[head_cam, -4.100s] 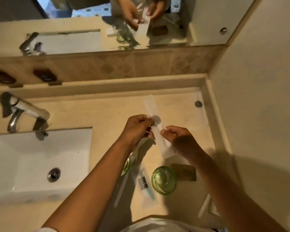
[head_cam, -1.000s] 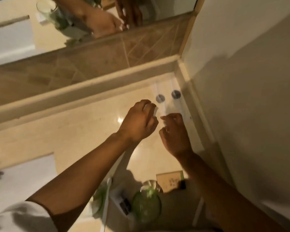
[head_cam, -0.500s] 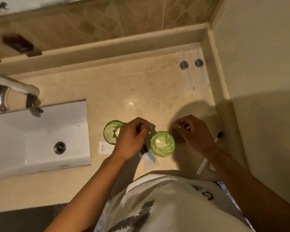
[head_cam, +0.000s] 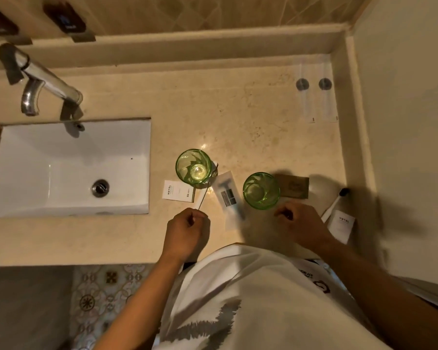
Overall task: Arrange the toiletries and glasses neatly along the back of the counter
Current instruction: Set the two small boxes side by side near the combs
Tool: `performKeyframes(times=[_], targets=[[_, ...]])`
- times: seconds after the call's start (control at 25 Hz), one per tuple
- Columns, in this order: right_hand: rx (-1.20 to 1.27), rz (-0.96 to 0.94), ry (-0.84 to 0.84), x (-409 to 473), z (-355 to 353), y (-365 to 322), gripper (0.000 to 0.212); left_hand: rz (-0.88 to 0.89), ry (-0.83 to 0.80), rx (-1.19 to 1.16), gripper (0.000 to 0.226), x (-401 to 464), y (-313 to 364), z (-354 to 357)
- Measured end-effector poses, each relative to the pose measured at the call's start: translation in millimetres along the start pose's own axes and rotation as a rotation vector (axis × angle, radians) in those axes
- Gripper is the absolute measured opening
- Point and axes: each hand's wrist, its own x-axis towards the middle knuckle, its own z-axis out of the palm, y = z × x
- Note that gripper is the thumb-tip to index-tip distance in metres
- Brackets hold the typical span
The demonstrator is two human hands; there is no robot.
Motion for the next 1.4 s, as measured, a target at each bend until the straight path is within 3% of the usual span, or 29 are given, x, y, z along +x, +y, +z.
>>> performKeyframes(times=[0.12, 0.24, 0.32, 0.4, 0.52, 0.64, 0.84, 1.08, 1.16, 1.28, 1.4], targets=[[-0.069, -0.08, -0.182, -8, 28, -16, 0.009, -0.014, 0.039, -0.007, 0.017, 0, -8, -7], [-0.107, -0.257, -0.331, -7, 66, -57, 0.017, -0.035, 0.176, -0.03, 0.01, 7, -11, -21], [-0.158, -0.437, -0.294, 0, 91, -90, 0.031, -0.005, 0.242, -0.016, 0.005, 14, -12, -33], [-0.196, -0.559, -0.196, 10, 108, -124, 0.042, 0.067, 0.273, 0.072, 0.018, 23, -16, -43], [-0.296, -0.614, -0.121, 23, 121, -157, 0.05, 0.117, 0.262, 0.223, 0.042, 38, -23, -51], [-0.378, -0.632, -0.092, 24, 128, -161, 0.051, 0.157, 0.211, 0.262, 0.043, 48, -28, -51], [-0.42, -0.651, -0.181, 19, 130, -153, 0.046, 0.09, 0.262, 0.105, 0.034, 44, -40, -47], [-0.547, -0.606, -0.09, 33, 137, -160, 0.051, -0.055, 0.294, -0.038, 0.04, 27, -57, -45], [-0.607, -0.625, -0.082, 36, 142, -160, 0.051, -0.038, 0.275, -0.157, 0.026, 23, -57, -43], [-0.577, -0.633, -0.067, 39, 141, -166, 0.051, -0.074, 0.253, -0.353, 0.03, 17, -53, -46], [-0.421, -0.715, -0.015, 31, 141, -175, 0.056, -0.171, 0.375, -0.676, 0.029, 14, -48, -55]])
